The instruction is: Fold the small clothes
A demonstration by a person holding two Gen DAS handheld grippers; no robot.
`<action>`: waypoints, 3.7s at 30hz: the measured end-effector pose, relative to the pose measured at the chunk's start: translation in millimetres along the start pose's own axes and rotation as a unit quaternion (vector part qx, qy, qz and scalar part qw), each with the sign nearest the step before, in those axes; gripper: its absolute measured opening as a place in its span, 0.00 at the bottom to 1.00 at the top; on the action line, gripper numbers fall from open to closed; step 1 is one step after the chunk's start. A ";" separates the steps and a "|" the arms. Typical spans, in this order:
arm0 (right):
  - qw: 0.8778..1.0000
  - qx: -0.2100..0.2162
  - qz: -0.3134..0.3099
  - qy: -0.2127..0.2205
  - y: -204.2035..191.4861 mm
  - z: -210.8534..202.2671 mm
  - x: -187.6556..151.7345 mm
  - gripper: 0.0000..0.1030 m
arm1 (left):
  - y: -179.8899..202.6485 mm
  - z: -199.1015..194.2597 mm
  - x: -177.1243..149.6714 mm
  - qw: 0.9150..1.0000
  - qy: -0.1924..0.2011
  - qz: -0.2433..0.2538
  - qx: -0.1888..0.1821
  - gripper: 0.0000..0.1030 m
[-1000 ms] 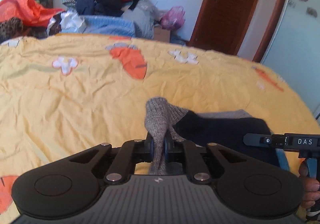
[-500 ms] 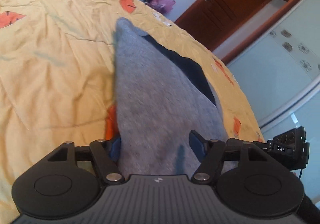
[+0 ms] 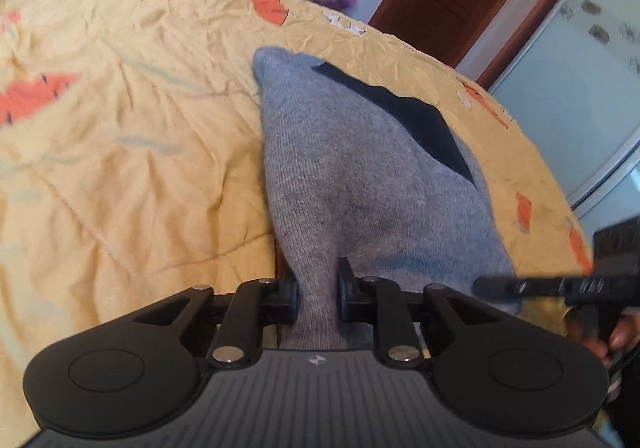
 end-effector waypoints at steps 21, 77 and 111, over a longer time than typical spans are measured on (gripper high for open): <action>0.990 -0.134 -0.035 0.018 29.3 46.2 114.7 0.36 | 79.3 48.2 -16.4 0.966 0.091 0.236 0.047 0.76; 0.907 -0.386 -0.161 0.036 -73.8 1.3 -79.4 1.00 | 30.9 1.1 -84.2 0.975 0.127 0.072 0.170 1.00; 0.902 -0.399 -0.150 0.063 -77.0 -0.5 -86.4 1.00 | 31.8 0.6 -87.6 0.972 0.132 0.066 0.180 1.00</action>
Point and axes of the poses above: each gripper's, at about its wrist camera, not at the fingertips, and z roughly the way its jaws point, y to its right, x to its top, the point moved 4 cm from there along z, roughly the way its jaws point, and after that the axes turned 14 degrees about -z, right-handed, at the moved point
